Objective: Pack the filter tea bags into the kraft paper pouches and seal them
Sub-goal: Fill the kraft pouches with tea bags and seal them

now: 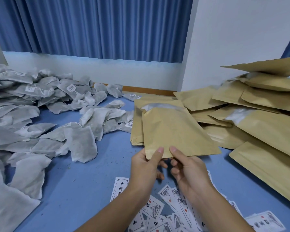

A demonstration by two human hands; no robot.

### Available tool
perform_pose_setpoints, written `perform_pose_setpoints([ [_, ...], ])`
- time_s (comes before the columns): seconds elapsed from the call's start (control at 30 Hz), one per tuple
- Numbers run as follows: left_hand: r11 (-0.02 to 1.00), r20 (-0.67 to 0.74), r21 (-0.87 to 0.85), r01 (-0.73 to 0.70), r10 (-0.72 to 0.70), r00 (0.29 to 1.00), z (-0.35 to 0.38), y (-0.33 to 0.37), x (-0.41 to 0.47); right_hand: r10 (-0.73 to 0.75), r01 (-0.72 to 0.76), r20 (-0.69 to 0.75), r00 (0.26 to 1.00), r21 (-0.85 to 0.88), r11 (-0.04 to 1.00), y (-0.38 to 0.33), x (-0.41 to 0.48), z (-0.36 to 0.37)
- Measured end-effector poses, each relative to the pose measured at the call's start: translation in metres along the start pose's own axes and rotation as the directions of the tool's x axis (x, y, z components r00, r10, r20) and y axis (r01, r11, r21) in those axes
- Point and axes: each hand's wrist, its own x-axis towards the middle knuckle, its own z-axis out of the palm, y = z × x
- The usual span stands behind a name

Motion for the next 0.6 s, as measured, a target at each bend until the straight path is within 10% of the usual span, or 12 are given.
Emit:
perform_pose_setpoints([
  [0.6, 0.971, -0.131, -0.229, 0.062, -0.094, 0.987, 0.005, 0.005, -0.001, -0.094, 0.092, -0.018, 0.995, -0.084, 0.992, 0.007, 0.0, 0.003],
])
